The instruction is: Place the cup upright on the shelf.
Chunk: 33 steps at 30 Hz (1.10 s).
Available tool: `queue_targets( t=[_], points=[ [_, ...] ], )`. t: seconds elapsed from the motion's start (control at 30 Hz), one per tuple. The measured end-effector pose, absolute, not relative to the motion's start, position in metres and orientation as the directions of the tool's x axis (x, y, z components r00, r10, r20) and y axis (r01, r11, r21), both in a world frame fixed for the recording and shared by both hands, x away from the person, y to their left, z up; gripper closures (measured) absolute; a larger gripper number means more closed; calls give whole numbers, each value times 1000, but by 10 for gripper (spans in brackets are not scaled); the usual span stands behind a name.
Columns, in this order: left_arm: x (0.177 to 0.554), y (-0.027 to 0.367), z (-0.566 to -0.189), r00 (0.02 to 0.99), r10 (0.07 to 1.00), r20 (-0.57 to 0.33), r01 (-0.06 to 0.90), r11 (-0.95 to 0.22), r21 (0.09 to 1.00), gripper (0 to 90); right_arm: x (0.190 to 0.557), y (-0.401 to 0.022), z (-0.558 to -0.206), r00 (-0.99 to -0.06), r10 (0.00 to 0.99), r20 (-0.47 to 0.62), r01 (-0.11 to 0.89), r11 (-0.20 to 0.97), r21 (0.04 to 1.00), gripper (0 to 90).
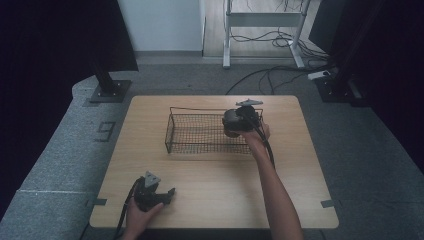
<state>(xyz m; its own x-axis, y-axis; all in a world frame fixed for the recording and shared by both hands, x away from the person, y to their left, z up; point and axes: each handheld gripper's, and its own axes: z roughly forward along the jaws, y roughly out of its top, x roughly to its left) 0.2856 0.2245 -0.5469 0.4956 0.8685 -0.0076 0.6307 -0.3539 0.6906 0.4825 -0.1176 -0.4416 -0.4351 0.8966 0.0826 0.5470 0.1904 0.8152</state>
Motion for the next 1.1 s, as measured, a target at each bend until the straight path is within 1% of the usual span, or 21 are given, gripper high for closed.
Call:
queue_targets(
  t=[1.1],
  points=[
    [285,224,-547,498,867,-8,629,-355,691,160,490,-111,-466,-430,899,88,589,205,782,133]
  ],
)
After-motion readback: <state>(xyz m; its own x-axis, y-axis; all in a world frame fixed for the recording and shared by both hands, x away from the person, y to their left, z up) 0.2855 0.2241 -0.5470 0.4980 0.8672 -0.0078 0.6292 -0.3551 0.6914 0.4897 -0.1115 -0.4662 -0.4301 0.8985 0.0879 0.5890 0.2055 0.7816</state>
